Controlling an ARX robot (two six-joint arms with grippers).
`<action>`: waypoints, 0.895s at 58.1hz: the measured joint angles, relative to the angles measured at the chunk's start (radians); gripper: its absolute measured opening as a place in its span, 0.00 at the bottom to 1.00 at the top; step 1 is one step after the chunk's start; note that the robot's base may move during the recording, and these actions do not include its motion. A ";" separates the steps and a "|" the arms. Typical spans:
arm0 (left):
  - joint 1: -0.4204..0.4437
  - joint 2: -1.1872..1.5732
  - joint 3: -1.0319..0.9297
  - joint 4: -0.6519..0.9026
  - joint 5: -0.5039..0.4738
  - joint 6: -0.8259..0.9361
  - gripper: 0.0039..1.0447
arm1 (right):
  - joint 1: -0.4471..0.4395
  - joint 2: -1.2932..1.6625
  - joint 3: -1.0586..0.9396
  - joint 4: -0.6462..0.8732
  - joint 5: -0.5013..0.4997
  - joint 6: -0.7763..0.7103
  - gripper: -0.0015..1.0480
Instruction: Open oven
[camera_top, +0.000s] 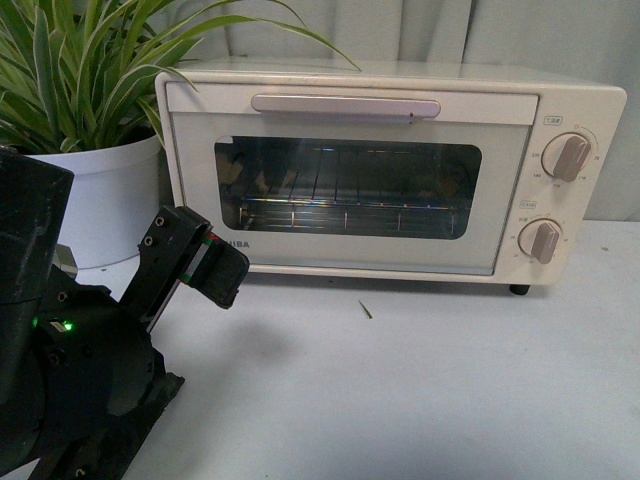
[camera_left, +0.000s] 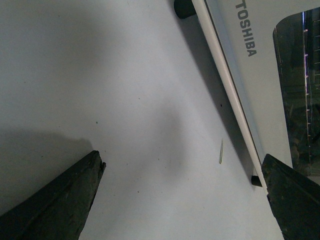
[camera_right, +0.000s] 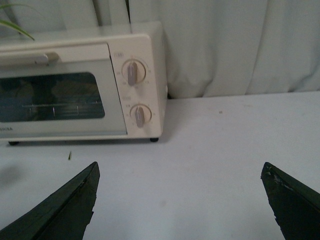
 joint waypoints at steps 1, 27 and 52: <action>0.001 0.000 0.000 -0.002 0.001 0.000 0.94 | 0.013 0.034 0.015 0.023 0.010 -0.005 0.91; 0.010 -0.011 0.002 -0.018 0.014 0.002 0.94 | 0.247 0.729 0.475 0.134 0.157 -0.078 0.91; 0.013 -0.014 0.003 -0.024 0.019 0.002 0.94 | 0.328 1.135 0.901 -0.056 0.164 0.102 0.91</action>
